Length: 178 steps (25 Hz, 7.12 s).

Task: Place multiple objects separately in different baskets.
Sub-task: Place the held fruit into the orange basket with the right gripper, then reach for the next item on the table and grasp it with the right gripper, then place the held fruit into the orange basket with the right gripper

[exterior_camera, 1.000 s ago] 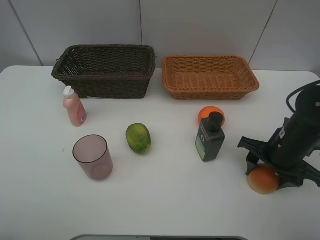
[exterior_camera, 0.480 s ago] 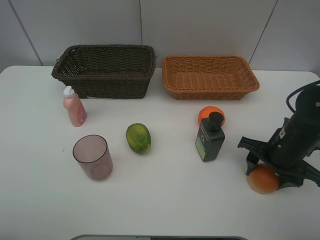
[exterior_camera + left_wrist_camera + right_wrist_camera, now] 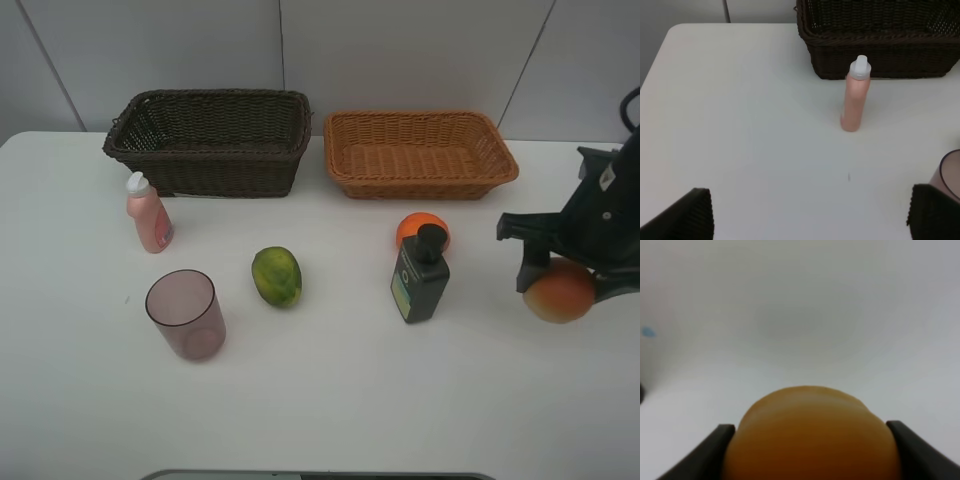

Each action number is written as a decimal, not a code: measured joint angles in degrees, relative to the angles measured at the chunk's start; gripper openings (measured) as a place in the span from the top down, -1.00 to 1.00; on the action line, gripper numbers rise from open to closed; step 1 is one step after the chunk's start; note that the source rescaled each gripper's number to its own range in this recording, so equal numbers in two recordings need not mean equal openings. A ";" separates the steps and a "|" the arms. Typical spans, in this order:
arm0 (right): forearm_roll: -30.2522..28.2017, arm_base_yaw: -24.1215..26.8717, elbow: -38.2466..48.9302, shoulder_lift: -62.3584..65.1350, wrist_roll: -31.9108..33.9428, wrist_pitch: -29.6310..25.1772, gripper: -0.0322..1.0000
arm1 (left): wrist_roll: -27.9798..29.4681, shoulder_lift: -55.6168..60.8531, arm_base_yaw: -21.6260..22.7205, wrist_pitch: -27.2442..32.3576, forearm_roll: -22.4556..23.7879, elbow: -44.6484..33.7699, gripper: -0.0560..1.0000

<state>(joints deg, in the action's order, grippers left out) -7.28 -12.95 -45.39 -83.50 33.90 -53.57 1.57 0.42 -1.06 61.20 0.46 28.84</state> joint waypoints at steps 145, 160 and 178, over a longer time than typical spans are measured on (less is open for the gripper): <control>-7.50 -10.52 -22.60 -33.83 -1.28 19.81 -0.18 | 0.00 0.00 0.00 0.00 0.00 0.00 -1.00; -7.50 -10.52 -22.60 -29.21 -1.53 16.83 -0.18 | 0.00 0.00 0.00 0.00 0.00 0.00 -1.00; -3.16 -8.52 -35.70 -24.17 -14.82 4.08 -0.18 | 0.00 0.00 0.00 0.00 0.00 0.00 -1.00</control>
<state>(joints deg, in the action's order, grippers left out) -10.44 -21.47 -81.09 -107.67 19.08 -49.50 1.57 0.42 -1.06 61.20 0.46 28.84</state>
